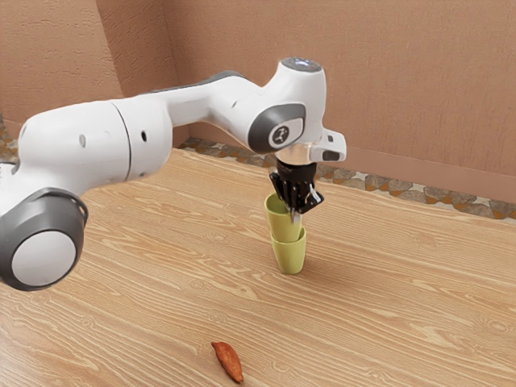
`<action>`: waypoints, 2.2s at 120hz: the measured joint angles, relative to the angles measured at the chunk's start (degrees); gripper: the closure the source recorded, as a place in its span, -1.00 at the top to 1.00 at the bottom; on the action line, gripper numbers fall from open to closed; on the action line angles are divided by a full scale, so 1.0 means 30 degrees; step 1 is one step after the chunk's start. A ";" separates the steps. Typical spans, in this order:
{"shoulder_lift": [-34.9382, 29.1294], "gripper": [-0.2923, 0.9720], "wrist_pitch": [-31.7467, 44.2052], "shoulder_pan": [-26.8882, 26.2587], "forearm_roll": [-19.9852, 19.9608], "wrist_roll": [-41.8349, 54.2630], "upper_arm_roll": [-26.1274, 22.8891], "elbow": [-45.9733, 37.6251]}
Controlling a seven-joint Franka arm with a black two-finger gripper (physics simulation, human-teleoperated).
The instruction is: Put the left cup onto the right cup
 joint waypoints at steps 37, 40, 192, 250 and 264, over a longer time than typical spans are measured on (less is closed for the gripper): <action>0.0536 -0.54 0.0069 0.0273 -0.0056 -0.0013 -0.0315 0.0382; 0.0531 -0.49 0.0054 0.0273 -0.0066 -0.0016 -0.0332 0.0384; -0.7310 0.53 -0.3449 -0.0987 -0.0160 -0.0765 0.0735 -0.3866; -1.0429 0.54 -0.3807 -0.0364 -0.0351 -0.0206 0.2427 -0.6800; -1.0714 0.54 -0.3823 -0.0059 -0.0371 0.0009 0.2719 -0.7201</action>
